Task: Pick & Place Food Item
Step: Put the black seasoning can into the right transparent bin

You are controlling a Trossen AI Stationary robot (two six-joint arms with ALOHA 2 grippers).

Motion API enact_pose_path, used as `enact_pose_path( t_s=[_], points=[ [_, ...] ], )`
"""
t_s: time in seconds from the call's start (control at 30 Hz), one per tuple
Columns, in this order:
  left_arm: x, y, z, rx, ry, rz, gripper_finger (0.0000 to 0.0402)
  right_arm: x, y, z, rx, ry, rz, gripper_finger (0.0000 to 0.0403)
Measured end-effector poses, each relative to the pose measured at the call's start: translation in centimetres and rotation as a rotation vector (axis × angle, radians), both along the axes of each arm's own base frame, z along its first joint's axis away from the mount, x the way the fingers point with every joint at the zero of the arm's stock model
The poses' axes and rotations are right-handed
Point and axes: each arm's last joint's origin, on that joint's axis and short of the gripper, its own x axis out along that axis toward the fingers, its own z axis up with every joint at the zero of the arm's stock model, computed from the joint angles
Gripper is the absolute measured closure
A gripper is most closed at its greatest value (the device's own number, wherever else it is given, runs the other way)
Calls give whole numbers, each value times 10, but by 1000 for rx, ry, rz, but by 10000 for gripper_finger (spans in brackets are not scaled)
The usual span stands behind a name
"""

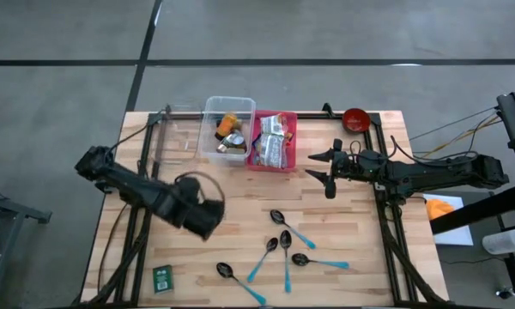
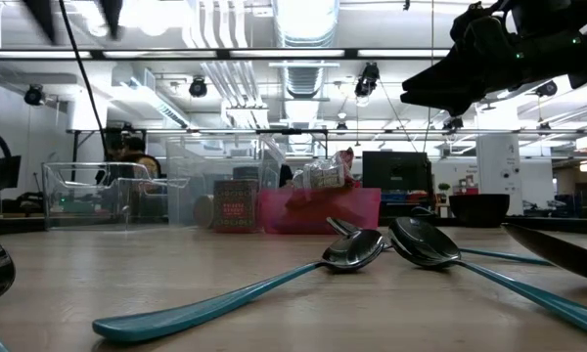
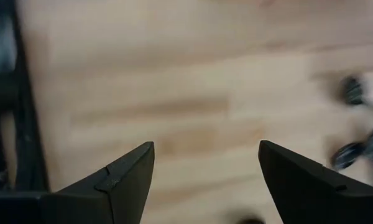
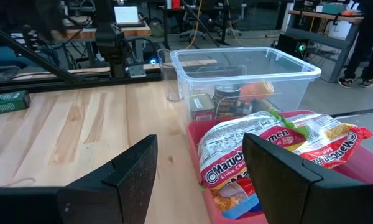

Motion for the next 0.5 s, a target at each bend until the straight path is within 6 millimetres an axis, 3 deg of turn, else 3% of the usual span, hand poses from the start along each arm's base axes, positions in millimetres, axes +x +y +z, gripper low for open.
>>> enact_pose_path(
  t_s=[0.17,0.5],
  points=[
    [-16,-32,-22,-146,45,165,112,0,0,0,0,0,0,168],
    [-44,-90,-64,-377,39,195,112,0,0,0,1,-1,0,168]
  ],
)
